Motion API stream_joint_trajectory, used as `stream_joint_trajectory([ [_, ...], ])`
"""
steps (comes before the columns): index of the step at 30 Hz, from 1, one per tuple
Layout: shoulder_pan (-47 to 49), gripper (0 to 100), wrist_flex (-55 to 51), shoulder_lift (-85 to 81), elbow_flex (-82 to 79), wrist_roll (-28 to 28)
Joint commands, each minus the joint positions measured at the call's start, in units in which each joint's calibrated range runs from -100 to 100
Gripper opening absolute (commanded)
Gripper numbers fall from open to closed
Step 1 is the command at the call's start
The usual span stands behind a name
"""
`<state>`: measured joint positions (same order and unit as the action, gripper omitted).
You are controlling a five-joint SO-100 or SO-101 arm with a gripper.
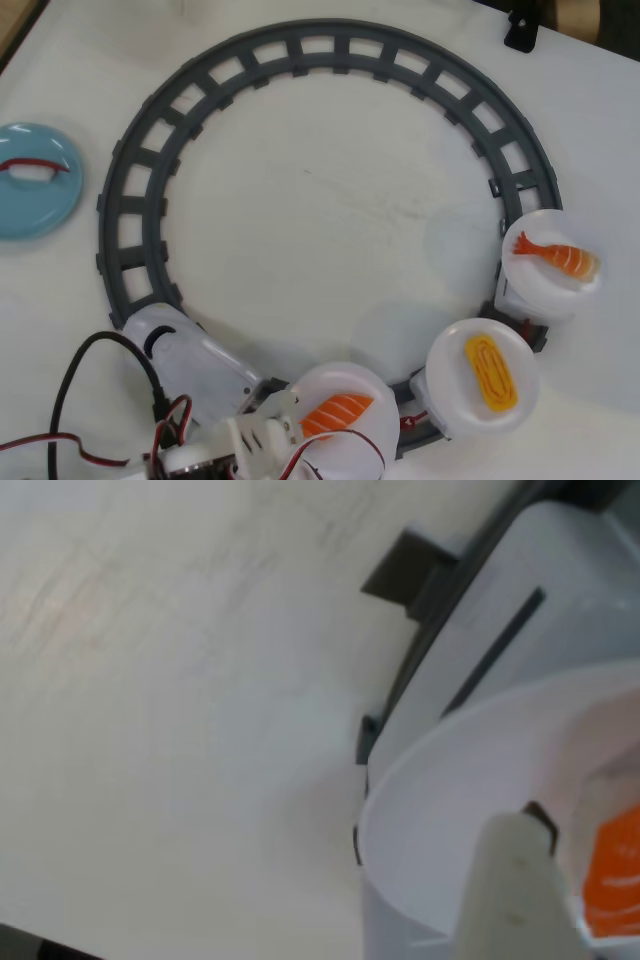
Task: Pick up the sushi from the Shinkansen and put it on the blue dish
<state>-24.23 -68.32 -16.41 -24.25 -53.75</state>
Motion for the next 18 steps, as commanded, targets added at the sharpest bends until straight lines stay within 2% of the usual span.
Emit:
stream_joint_trajectory([
  [1,0.4,28,3.1,1.6,3.2,-0.3],
  [11,2.6,27,4.2,4.4,2.9,1.1],
  [18,8.7,10,6.3,6.7,0.3,4.8],
])
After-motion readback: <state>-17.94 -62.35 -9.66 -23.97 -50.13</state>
